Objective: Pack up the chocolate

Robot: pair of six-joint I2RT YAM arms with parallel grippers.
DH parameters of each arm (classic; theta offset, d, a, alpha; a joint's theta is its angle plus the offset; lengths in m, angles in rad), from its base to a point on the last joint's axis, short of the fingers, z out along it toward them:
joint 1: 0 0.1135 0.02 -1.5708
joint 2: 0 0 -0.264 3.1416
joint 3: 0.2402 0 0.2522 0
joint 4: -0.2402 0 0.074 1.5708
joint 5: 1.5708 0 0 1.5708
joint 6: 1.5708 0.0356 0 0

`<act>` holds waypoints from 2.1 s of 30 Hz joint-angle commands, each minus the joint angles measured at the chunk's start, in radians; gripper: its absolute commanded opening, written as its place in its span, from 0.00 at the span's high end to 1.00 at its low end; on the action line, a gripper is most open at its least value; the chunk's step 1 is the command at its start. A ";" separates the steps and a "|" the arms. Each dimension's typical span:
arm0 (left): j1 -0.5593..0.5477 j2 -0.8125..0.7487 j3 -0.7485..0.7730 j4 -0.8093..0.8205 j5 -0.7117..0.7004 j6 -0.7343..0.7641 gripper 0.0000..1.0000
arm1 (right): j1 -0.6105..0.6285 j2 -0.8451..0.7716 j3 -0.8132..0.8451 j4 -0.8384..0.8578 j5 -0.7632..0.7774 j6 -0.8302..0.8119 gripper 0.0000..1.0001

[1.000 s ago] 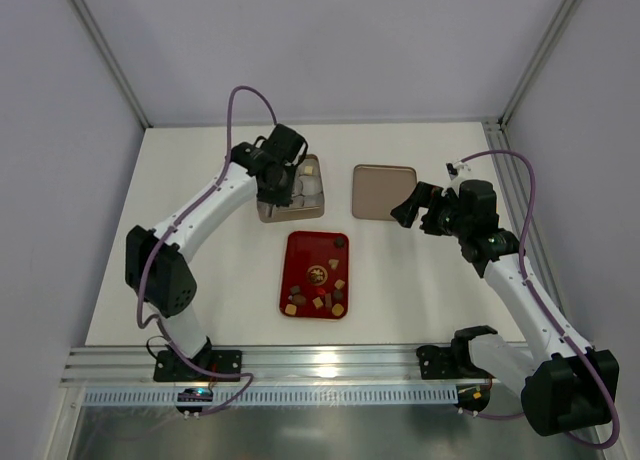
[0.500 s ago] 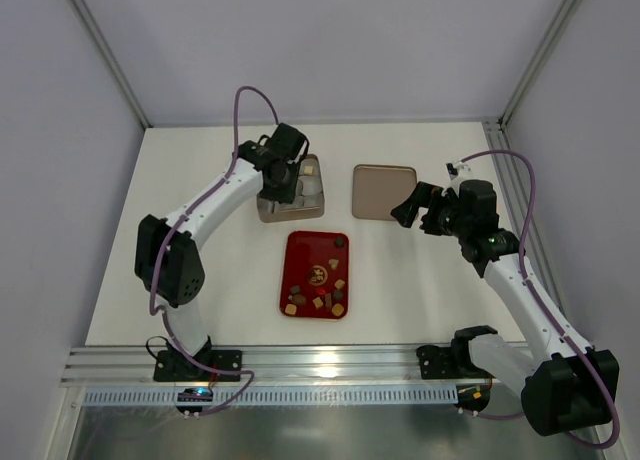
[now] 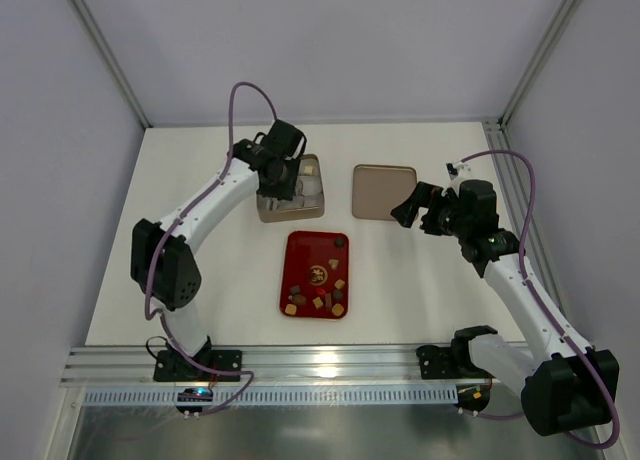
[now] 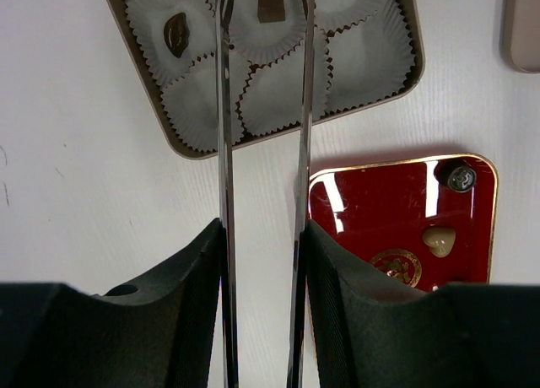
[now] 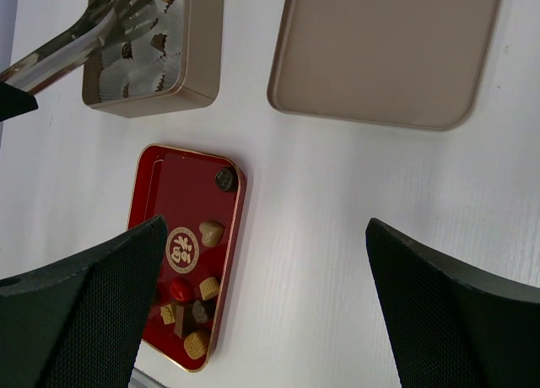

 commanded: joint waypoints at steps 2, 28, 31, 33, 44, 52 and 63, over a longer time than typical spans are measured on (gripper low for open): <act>0.003 -0.134 0.050 0.003 0.043 0.015 0.59 | 0.008 0.008 0.013 0.018 -0.005 -0.005 0.00; -0.457 -0.542 -0.418 -0.089 0.110 -0.172 0.59 | 0.018 0.008 0.011 0.013 0.011 -0.010 0.00; -0.498 -0.528 -0.438 -0.077 0.115 -0.188 0.59 | 0.018 0.008 0.011 0.013 0.014 -0.010 0.00; -0.528 -0.519 -0.446 -0.067 0.113 -0.195 0.60 | 0.017 0.005 0.014 0.010 0.017 -0.011 0.00; -0.583 -0.465 -0.450 -0.038 0.119 -0.205 0.60 | 0.020 0.003 0.015 0.007 0.020 -0.013 0.00; -0.591 -0.434 -0.455 -0.035 0.118 -0.202 0.60 | 0.018 0.000 0.016 0.004 0.021 -0.013 0.00; -0.597 -0.408 -0.469 -0.021 0.129 -0.196 0.62 | 0.020 0.000 0.016 0.004 0.020 -0.014 0.00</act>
